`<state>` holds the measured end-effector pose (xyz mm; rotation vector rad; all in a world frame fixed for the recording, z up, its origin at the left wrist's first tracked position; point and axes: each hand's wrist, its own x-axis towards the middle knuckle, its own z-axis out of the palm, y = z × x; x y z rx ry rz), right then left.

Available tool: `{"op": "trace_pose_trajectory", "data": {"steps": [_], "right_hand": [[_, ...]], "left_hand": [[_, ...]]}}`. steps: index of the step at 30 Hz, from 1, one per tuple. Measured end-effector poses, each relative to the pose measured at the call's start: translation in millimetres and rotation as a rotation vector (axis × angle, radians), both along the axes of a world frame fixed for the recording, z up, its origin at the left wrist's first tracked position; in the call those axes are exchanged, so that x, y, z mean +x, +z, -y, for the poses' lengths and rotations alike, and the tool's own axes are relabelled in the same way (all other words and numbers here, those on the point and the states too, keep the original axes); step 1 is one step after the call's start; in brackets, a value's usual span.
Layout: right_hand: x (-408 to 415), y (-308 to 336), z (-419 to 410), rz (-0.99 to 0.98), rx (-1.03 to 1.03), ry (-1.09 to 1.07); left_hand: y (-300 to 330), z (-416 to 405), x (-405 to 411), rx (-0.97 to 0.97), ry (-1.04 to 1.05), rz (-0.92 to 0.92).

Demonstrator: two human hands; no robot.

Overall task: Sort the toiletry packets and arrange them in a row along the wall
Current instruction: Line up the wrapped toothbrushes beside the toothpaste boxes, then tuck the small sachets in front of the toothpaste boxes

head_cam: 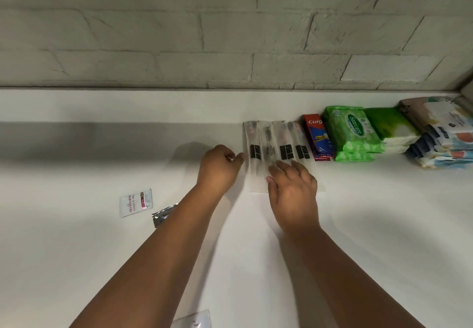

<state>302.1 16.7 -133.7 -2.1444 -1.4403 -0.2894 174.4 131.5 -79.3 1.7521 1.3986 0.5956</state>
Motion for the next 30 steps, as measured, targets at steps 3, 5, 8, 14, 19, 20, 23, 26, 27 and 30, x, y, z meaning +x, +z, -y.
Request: {"op": "trace_pose_trajectory", "data": {"steps": [3,5,8,14,19,20,23,26,27,30], "right_hand": [[-5.6,8.2,7.7,0.064,0.036,0.012],[-17.6,13.7,14.9,0.052,0.071,0.023],[-52.1,20.3,22.7,-0.036,0.068,0.109],[-130.9,38.2,7.1,-0.090,-0.195,0.537],[-158.6,43.6,-7.6,-0.106,-0.397,0.630],[-162.3,43.1,-8.6,-0.102,-0.426,0.627],[-169.2,40.4,-9.1,-0.080,-0.431,0.591],[-175.8,37.6,-9.6,-0.041,-0.377,0.560],[-176.7,36.3,-9.3,-0.022,-0.364,0.553],[-178.6,31.2,-8.6,0.029,-0.317,0.553]], "left_hand": [[11.7,14.5,-42.6,0.089,0.004,-0.039],[17.8,20.4,-76.1,0.136,0.033,-0.070],[21.8,24.4,-125.1,0.148,0.081,-0.126],[17.7,36.9,-185.7,0.128,0.120,-0.163],[7.6,51.4,-204.5,0.107,0.078,-0.171],[6.5,54.0,-208.3,0.098,0.077,-0.165],[4.7,59.3,-216.1,0.084,0.059,-0.149],[3.7,63.5,-222.2,0.085,0.032,-0.134],[3.2,64.7,-223.2,0.081,0.029,-0.125],[1.4,67.8,-226.8,0.063,0.020,-0.091]]}}
